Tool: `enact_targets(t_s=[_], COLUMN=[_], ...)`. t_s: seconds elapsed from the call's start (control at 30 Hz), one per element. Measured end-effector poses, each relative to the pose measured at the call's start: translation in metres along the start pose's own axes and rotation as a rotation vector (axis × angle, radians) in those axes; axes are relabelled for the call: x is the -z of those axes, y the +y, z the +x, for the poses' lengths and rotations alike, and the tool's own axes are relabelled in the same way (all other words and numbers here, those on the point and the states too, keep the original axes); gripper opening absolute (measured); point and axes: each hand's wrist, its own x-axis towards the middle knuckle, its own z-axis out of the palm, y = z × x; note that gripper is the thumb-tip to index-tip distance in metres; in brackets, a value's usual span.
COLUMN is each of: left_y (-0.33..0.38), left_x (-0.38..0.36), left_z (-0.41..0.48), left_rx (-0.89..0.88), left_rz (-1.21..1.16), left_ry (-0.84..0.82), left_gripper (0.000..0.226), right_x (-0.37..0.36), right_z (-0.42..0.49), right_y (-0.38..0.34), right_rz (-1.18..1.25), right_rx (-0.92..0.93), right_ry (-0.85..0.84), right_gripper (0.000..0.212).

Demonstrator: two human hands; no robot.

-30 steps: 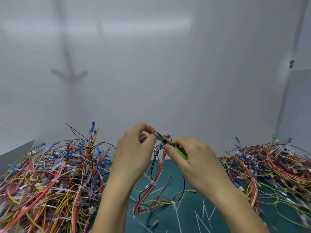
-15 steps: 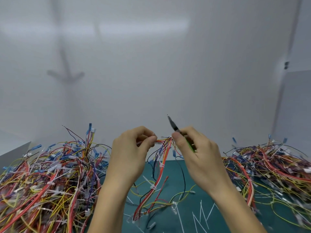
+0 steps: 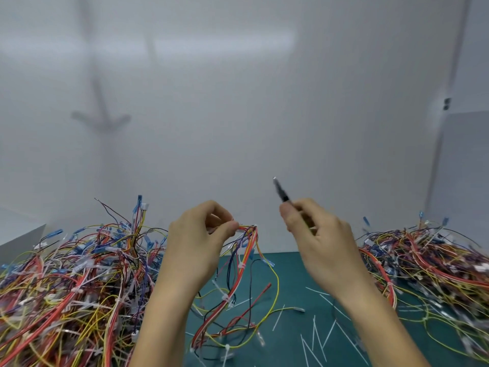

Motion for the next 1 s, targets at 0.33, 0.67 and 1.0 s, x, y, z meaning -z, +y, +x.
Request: enact_targets(t_s=[0.33, 0.67, 1.0], left_y=[0.0011, 0.0021, 0.0045], left_x=[0.006, 0.0087, 0.0092], left_z=[0.0013, 0.0007, -0.0003], left_rx=[0.081, 0.097, 0.083], left_rz=[-0.105, -0.127, -0.084], left_ry=[-0.101, -0.096, -0.096], left_gripper=[0.009, 0.009, 0.01], right_x=[-0.01, -0.0035, -0.0029], right_z=[-0.004, -0.0038, -0.0034], right_y=[0.0061, -0.0001, -0.0023], right_rz=[-0.327, -0.468, -0.518], right_rx=[0.12, 0.11, 0.113], right_ry=[-0.271, -0.292, -0.297], right_gripper=[0.051, 0.057, 0.054])
